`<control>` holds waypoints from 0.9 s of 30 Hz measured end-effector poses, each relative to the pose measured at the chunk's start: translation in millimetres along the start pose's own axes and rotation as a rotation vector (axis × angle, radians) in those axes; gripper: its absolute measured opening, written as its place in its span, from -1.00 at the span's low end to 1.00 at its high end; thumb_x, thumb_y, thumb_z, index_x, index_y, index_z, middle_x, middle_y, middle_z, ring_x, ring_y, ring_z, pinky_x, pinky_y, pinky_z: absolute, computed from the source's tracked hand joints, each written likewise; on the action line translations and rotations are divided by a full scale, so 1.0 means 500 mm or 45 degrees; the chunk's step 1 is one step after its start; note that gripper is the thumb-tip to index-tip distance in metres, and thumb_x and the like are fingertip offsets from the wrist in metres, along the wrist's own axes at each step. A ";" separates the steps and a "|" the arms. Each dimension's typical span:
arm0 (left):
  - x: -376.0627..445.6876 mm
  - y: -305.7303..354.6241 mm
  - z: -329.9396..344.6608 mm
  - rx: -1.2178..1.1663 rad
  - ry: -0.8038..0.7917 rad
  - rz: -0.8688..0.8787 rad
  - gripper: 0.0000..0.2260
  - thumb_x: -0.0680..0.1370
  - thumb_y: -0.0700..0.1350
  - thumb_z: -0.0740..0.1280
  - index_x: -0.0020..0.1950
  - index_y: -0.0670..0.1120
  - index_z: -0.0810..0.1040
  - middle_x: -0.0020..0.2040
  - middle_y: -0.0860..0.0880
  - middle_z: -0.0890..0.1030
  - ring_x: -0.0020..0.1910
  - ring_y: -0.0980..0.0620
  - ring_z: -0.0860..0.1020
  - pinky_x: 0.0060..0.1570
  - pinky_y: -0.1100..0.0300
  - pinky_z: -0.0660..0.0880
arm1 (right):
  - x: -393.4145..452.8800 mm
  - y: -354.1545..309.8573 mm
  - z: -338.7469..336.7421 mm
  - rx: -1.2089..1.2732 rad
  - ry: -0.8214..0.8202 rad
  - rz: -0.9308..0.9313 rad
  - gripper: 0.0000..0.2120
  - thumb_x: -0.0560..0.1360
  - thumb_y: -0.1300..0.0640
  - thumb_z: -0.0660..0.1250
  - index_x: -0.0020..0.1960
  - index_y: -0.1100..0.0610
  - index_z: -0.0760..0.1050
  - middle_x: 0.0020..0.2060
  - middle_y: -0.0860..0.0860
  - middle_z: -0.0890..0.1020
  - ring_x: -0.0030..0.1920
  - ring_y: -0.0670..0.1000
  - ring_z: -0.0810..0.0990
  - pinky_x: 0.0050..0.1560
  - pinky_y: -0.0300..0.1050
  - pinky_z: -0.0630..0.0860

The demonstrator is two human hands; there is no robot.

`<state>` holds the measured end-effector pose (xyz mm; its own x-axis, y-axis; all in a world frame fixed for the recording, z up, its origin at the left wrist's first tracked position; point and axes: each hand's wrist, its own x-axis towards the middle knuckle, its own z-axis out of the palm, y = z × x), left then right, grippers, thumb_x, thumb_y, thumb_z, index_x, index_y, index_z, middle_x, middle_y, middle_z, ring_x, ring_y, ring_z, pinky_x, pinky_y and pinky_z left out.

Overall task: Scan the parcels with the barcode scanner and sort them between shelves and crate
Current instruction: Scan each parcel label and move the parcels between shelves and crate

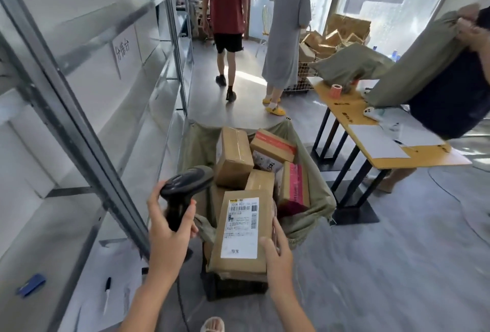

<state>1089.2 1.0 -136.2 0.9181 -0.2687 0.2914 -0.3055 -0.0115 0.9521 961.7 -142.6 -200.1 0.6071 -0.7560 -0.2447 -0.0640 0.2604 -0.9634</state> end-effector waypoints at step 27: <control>0.341 -0.205 0.057 0.069 -0.438 -0.228 -0.42 0.59 -0.18 0.37 0.47 0.22 0.19 -0.06 -0.09 0.61 -0.36 -0.13 0.58 -0.22 -0.07 0.63 | 0.409 0.138 0.247 -1.725 -0.028 -0.071 -0.30 0.53 -0.25 0.01 0.62 -0.05 0.08 0.61 0.05 0.14 0.56 0.27 0.15 0.52 0.23 0.11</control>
<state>1269.8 -71.4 -186.6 0.8227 -0.5649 0.0642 -0.1695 -0.1358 0.9761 1179.2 -204.9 -302.9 0.6459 -0.7332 -0.2127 -0.7544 -0.5703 -0.3250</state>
